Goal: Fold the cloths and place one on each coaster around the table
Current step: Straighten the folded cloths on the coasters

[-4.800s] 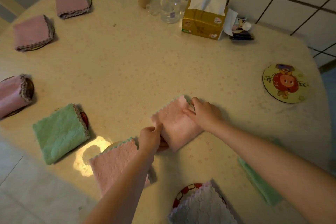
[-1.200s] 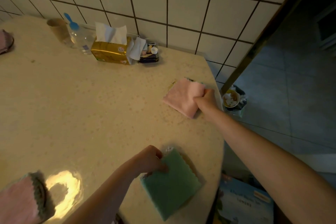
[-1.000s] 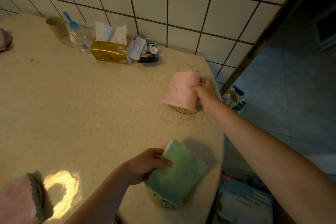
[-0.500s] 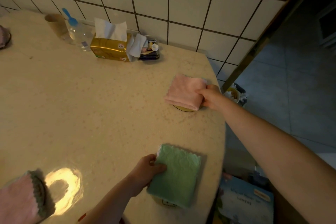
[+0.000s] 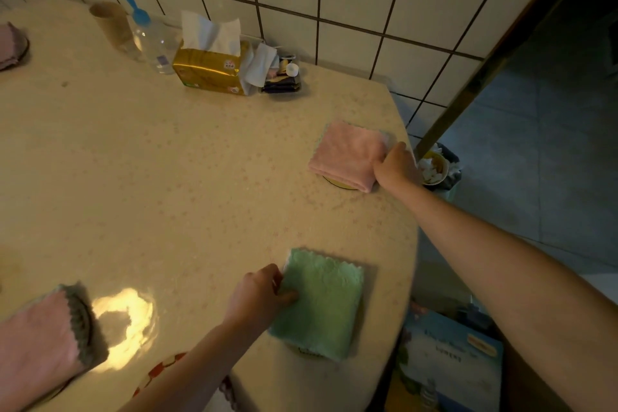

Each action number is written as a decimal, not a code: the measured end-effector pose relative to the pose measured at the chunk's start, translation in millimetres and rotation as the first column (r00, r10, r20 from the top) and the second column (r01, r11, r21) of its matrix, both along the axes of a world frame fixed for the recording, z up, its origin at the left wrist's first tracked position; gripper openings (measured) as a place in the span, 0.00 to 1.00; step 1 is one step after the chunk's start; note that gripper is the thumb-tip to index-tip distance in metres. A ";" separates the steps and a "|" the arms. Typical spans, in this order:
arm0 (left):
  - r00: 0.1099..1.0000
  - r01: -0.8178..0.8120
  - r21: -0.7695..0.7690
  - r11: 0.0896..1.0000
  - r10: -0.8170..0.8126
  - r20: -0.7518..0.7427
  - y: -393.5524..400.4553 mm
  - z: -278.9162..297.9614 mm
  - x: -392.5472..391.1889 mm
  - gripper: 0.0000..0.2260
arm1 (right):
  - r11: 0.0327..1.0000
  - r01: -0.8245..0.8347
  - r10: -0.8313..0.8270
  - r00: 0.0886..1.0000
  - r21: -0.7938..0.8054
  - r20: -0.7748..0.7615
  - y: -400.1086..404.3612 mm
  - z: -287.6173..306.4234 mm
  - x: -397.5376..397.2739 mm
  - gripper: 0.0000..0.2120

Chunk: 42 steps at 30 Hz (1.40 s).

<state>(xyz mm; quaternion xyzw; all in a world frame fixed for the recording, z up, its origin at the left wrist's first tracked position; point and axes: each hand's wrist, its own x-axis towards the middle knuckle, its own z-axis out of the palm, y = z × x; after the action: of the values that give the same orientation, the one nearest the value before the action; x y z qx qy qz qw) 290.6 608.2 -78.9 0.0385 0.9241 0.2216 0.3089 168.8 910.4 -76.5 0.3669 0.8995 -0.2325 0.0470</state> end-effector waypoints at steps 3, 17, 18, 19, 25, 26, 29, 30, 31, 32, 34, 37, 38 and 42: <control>0.996 0.041 -0.095 0.995 -0.048 -0.076 -1.6 4.6 2.2 0.15 | 1.000 -0.028 0.028 0.999 -0.013 -0.028 -1.7 2.6 17.1 0.22; 0.977 -0.163 -0.091 0.982 0.148 -0.152 -102.7 32.7 17.0 0.09 | 0.912 -0.284 0.238 0.954 -0.295 -0.183 -131.3 62.8 131.0 0.14; 0.974 -0.173 -0.086 0.981 0.158 -0.162 -119.8 34.5 19.2 0.08 | 0.905 -0.293 0.244 0.951 -0.309 -0.189 -153.0 64.7 141.6 0.14; 0.971 -0.192 -0.104 0.976 0.173 -0.164 -129.9 33.3 19.7 0.08 | 0.895 -0.305 0.256 0.949 -0.325 -0.183 -166.4 63.4 150.2 0.13; 0.850 -0.251 -0.356 0.900 0.030 -0.526 -237.5 77.9 33.2 0.10 | 0.802 -0.342 0.387 0.922 -0.489 -0.011 -295.2 32.2 207.3 0.11; 0.820 -0.286 -0.390 0.875 0.013 -0.572 -260.4 75.0 33.3 0.12 | 0.807 -0.326 0.386 0.922 -0.492 0.022 -313.7 24.9 214.2 0.11; 0.871 -0.329 -0.160 0.931 0.234 -0.431 -316.2 28.7 27.4 0.09 | 0.859 -0.345 0.410 0.906 -0.377 0.107 -342.9 11.0 225.3 0.12; 0.878 -0.353 -0.090 0.931 0.296 -0.377 -329.1 22.4 25.4 0.12 | 0.877 -0.355 0.410 0.904 -0.323 0.119 -351.0 9.4 227.4 0.12; 0.856 -0.410 -0.044 0.911 0.367 -0.365 -337.8 15.2 24.8 0.13 | 0.896 -0.347 0.393 0.910 -0.278 0.130 -353.6 9.8 228.6 0.12; 0.835 -0.463 -0.035 0.886 0.422 -0.353 -345.6 13.5 24.5 0.13 | 0.912 -0.335 0.372 0.919 -0.237 0.132 -357.5 10.1 230.7 0.12; 0.786 -0.567 -0.030 0.823 0.530 -0.318 -352.6 17.2 25.3 0.15 | 0.934 -0.308 0.337 0.928 -0.182 0.161 -360.9 13.0 234.8 0.14; 0.737 -0.655 -0.040 0.754 0.626 -0.254 -358.8 16.8 27.8 0.21 | 0.938 -0.293 0.330 0.919 -0.186 0.216 -361.9 13.7 241.9 0.17; 0.731 -0.671 -0.053 0.739 0.649 -0.213 -361.2 16.3 28.8 0.24 | 0.938 -0.284 0.326 0.917 -0.199 0.228 -362.1 12.5 243.8 0.18; 0.522 -0.853 0.031 0.521 0.853 0.026 -366.3 15.7 30.3 0.36 | 0.949 -0.208 0.268 0.928 -0.236 0.258 -359.3 10.1 244.2 0.23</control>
<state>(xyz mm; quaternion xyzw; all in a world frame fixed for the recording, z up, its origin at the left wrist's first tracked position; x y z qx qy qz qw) 320.9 241.9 -63.2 -0.4131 0.8191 0.3629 0.1637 413.0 551.0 -66.4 0.2775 0.8923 -0.2609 0.2422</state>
